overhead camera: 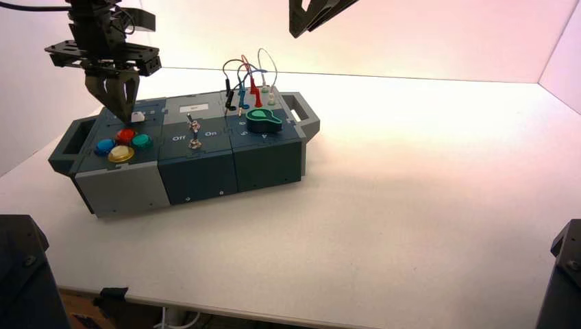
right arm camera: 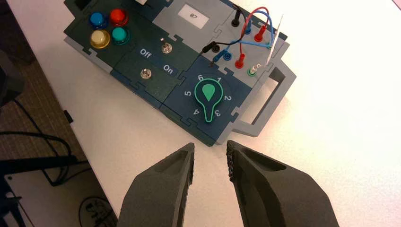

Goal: Move the bottom slider to position 4.

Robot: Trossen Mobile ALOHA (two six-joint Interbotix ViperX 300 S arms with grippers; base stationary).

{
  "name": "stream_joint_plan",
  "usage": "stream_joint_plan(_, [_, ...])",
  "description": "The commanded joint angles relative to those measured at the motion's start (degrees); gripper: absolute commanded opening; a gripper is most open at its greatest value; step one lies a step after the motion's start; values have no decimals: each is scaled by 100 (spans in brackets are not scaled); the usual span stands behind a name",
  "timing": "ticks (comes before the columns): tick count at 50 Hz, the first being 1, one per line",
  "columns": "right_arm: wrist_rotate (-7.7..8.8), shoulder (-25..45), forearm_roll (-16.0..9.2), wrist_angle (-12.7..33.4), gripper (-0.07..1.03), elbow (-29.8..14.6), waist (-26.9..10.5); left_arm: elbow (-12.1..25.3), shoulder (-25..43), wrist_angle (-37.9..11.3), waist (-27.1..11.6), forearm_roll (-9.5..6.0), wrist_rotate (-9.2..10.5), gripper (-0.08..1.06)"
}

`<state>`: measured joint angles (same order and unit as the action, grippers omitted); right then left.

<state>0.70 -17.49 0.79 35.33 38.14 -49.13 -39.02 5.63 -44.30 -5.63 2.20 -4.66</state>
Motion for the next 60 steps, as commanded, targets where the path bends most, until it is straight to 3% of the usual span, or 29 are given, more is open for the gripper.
stream_joint_plan(1, [9,-123,9,-53,38,-88,26,149,-53,18,-79,-9,18,-3])
stream_joint_plan(25, [9,-123,18,-53,38,-79,26,308,-255,-316,26,114,18,-3])
stream_joint_plan(43, [9,-70,18,-53,38,-105,26,308,-589,-334,-220,-53,18,-3])
stream_joint_plan(51, [9,-35,18,-53,38,-123,26,413,-545,-229,-483,-299,18,-3])
stream_joint_plan(60, [9,-35,18,-53,38,-114,26,580,-378,-237,-642,-360,26,-3])
